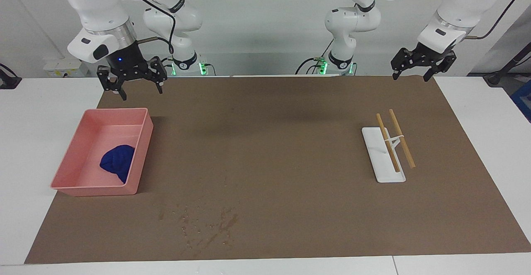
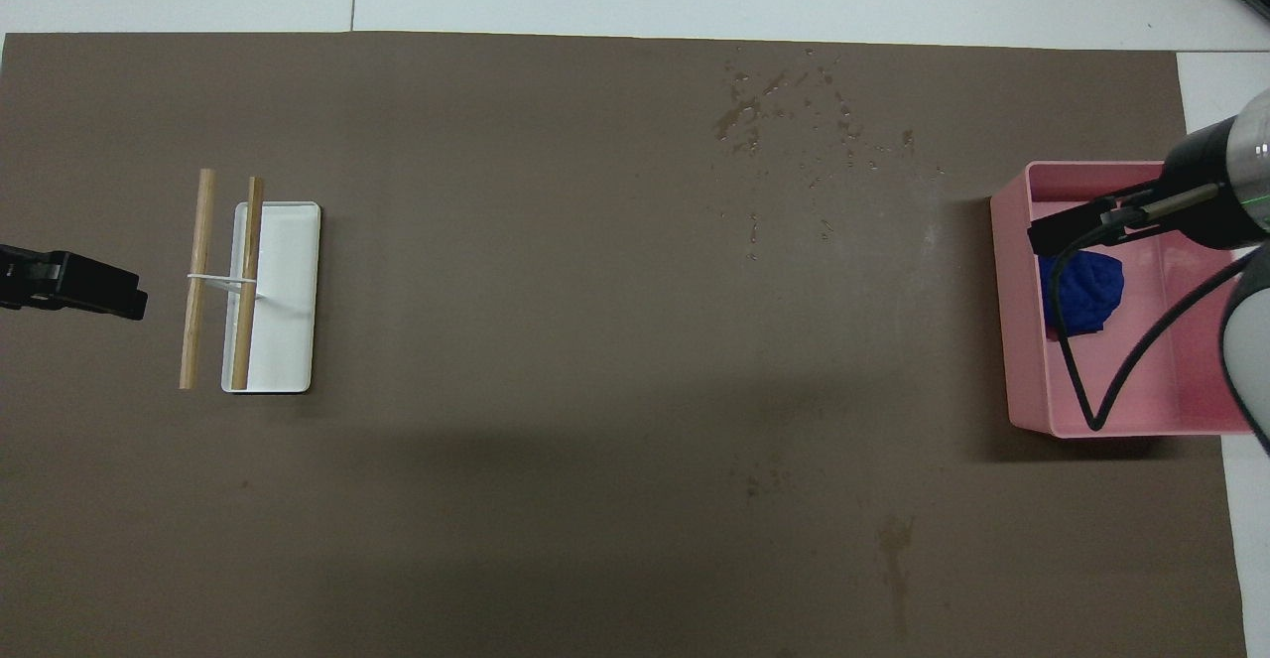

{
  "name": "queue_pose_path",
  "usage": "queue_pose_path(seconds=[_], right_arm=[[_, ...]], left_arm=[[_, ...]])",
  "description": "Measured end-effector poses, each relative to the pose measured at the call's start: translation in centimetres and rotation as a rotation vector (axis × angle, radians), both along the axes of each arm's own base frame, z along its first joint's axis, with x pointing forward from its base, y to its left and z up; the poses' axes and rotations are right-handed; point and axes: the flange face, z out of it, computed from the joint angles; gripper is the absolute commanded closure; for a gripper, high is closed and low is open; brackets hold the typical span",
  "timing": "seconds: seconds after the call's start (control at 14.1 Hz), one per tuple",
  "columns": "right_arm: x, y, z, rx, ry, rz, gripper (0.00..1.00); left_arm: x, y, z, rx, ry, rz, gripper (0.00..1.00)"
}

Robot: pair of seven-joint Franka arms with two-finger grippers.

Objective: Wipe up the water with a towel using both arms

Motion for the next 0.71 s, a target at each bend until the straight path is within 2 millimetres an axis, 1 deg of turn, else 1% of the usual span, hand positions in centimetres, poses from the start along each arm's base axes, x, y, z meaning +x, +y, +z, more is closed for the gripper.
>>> queue_pose_path(seconds=[0.28,0.49,0.57,0.71], right_arm=[[0.0,0.3,0.1,-0.002,-0.004,0.005,0.0],[-0.3,-0.1,-0.2,-0.009,0.023,-0.002,0.0],[-0.4,-0.6,-0.2,-0.01,0.035,-0.013,0.0],[-0.3,-2.6,-0.2,-0.009,0.038,-0.055,0.0]], left_arm=[[0.0,0.0,0.0,0.0,0.0,0.0,0.0],[0.0,0.0,0.0,0.0,0.0,0.0,0.0],[0.0,0.0,0.0,0.0,0.0,0.0,0.0],[0.0,0.0,0.0,0.0,0.0,0.0,0.0]])
